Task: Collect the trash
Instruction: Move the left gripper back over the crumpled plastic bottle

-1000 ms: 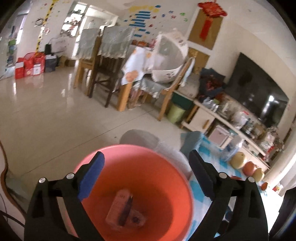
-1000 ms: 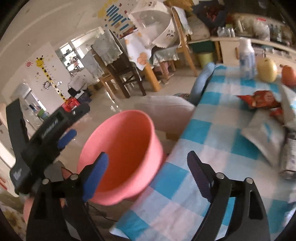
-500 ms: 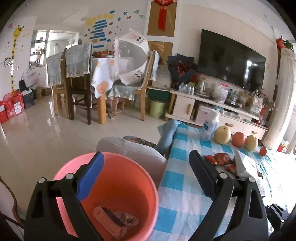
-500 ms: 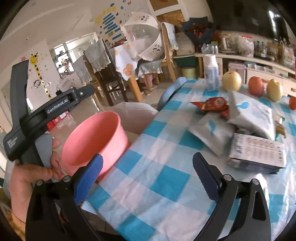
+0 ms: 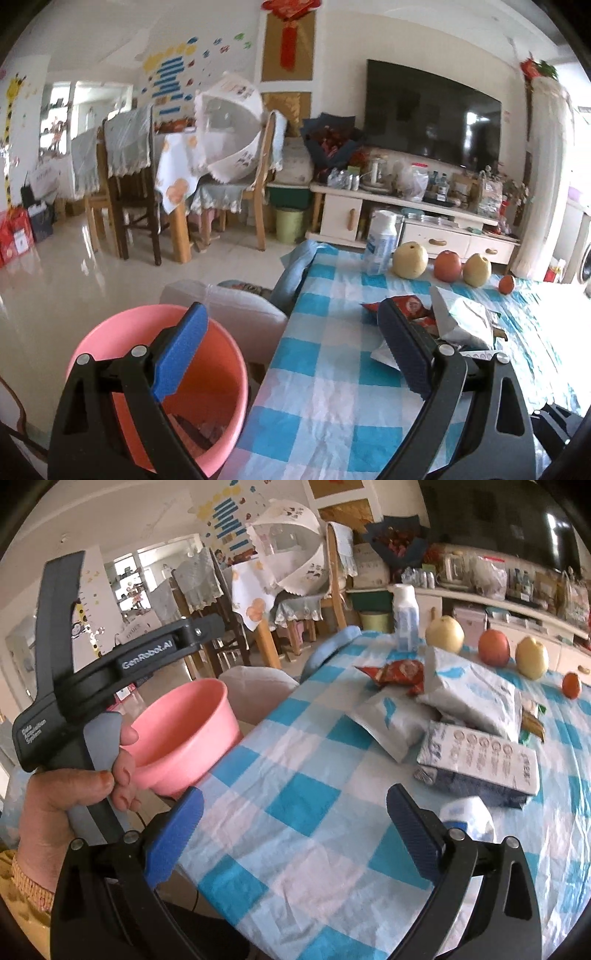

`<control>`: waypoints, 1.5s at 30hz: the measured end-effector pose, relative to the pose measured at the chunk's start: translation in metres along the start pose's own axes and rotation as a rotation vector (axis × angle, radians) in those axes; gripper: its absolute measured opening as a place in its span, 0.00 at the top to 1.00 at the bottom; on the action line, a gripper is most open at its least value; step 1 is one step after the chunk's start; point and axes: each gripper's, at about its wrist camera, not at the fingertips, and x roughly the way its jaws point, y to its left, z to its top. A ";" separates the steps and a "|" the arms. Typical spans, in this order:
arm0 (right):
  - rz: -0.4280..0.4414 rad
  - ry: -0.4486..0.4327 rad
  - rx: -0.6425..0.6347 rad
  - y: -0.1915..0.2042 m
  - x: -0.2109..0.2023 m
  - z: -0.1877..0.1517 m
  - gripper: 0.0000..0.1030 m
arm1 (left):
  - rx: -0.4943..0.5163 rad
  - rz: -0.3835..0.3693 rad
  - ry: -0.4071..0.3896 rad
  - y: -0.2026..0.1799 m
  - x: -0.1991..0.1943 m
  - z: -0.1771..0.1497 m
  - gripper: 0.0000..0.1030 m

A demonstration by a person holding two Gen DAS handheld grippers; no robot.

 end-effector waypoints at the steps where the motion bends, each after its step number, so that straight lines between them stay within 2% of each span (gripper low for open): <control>1: -0.003 -0.001 0.003 -0.003 -0.001 -0.001 0.05 | 0.014 0.001 -0.012 -0.004 -0.001 -0.001 0.09; 8: -0.016 0.004 0.012 -0.023 -0.012 -0.008 0.05 | 0.049 -0.029 -0.007 -0.026 0.004 -0.006 0.09; 14: -0.072 -0.021 -0.024 -0.036 -0.028 -0.008 0.05 | 0.116 -0.045 0.035 -0.053 0.012 -0.015 0.09; 20: -0.104 -0.045 -0.017 -0.053 -0.043 -0.007 0.05 | 0.143 -0.068 0.070 -0.072 0.016 -0.021 0.09; 27: -0.120 0.006 0.131 -0.092 -0.049 -0.007 0.05 | 0.155 -0.103 0.110 -0.095 0.020 -0.026 0.09; 30: -0.125 -0.016 0.188 -0.113 -0.058 -0.009 0.05 | 0.172 -0.125 0.131 -0.106 0.021 -0.028 0.09; 34: -0.200 -0.047 0.181 -0.129 -0.072 -0.006 0.05 | 0.174 -0.178 0.200 -0.120 0.025 -0.033 0.09; 38: -0.227 -0.081 0.208 -0.151 -0.087 -0.002 0.05 | 0.161 -0.247 0.261 -0.131 0.024 -0.040 0.10; 45: -0.274 -0.140 0.247 -0.189 -0.110 0.004 0.05 | 0.141 -0.427 0.415 -0.156 0.017 -0.063 0.19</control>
